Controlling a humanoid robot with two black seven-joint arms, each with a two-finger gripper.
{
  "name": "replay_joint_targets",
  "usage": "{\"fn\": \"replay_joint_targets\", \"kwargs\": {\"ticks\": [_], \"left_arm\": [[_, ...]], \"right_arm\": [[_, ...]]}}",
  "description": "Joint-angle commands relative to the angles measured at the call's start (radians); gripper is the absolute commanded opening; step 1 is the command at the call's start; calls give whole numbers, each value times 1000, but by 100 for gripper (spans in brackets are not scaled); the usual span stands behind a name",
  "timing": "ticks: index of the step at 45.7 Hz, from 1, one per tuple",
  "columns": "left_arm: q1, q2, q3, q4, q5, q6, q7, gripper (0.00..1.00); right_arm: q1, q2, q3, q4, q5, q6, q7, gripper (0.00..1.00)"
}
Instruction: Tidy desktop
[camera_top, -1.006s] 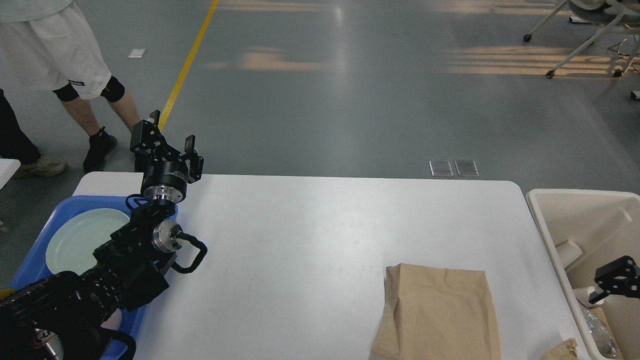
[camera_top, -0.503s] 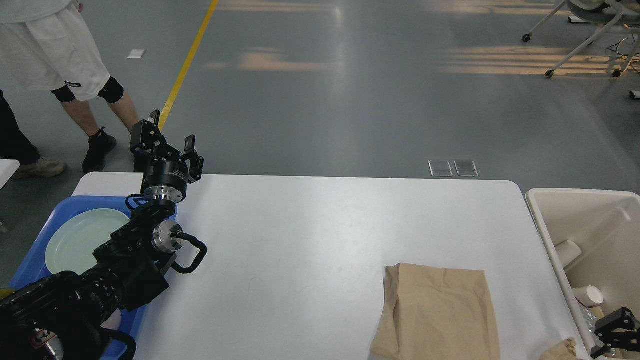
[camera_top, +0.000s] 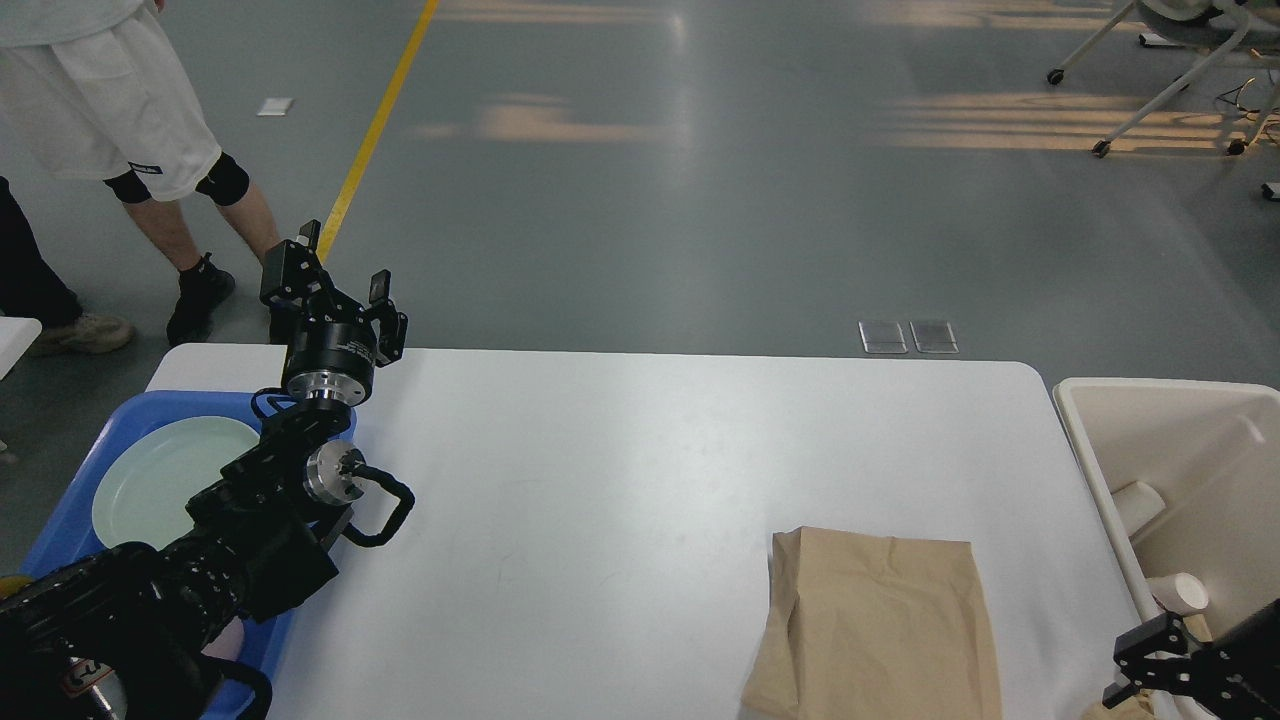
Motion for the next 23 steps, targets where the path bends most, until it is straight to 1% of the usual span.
{"fn": "replay_joint_targets", "kwargs": {"ticks": [1, 15, 23], "left_arm": [[0, 0, 0, 0, 0, 0, 0, 96], [0, 0, 0, 0, 0, 0, 0, 96], [0, 0, 0, 0, 0, 0, 0, 96]], "right_arm": [[-29, 4, 19, -25, 1, -15, -1, 100], [-65, 21, 22, -36, 1, -145, 1, 100], [-86, 22, 22, -34, 1, -296, 1, 100]]}}
